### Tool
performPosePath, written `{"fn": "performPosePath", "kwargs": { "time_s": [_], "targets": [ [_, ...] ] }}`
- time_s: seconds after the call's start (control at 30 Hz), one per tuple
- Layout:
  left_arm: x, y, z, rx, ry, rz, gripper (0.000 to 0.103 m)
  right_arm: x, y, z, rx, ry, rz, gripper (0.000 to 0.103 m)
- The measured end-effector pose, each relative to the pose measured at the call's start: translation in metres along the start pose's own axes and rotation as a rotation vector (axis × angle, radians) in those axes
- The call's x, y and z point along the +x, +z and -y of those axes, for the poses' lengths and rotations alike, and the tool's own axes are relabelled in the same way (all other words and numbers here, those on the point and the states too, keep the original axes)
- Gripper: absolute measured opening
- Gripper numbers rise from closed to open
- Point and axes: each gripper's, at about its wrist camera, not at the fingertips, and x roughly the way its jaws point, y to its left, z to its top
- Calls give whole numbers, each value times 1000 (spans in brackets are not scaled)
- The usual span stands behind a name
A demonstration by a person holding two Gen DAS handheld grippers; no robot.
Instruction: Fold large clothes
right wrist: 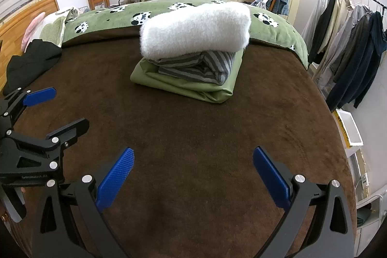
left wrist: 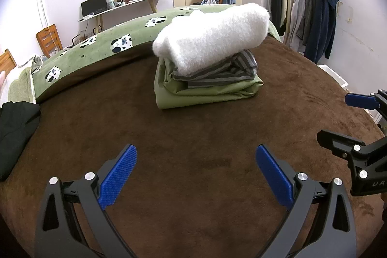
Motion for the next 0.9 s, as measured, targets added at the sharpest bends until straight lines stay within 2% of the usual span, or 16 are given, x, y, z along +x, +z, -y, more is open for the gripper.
{"fn": "performPosePath", "kwargs": {
  "time_s": [0.9],
  "targets": [
    [3,0,-16,-3,-16,-30,96,5,3,-9,-6,-7,-19,97]
  ]
}}
